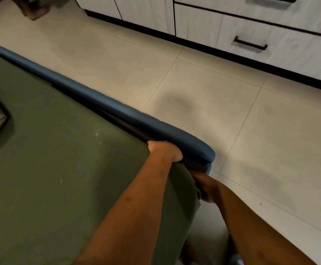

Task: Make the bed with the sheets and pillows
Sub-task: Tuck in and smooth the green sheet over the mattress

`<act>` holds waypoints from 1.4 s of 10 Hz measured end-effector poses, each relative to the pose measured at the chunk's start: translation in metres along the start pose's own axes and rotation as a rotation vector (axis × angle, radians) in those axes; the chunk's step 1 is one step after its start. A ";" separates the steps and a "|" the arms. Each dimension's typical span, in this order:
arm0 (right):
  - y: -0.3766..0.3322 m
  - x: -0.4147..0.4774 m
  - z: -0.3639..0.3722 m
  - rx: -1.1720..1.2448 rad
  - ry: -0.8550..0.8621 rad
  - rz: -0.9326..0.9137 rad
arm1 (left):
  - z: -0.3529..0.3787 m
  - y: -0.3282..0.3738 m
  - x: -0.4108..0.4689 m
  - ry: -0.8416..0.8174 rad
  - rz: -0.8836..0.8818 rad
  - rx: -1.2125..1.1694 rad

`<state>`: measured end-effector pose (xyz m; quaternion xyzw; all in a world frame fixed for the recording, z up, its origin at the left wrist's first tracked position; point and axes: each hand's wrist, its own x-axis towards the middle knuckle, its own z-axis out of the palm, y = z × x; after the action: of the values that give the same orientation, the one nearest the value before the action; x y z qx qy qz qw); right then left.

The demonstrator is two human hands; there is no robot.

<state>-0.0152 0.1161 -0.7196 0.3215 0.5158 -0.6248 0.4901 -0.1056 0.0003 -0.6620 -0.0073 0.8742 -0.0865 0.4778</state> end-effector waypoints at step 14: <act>0.060 -0.032 -0.003 0.248 0.218 0.007 | -0.001 0.028 -0.002 -0.207 0.010 0.011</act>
<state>0.0509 0.1284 -0.7106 0.4474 0.4837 -0.6434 0.3898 -0.1036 0.0283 -0.6646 -0.0095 0.8197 -0.0876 0.5659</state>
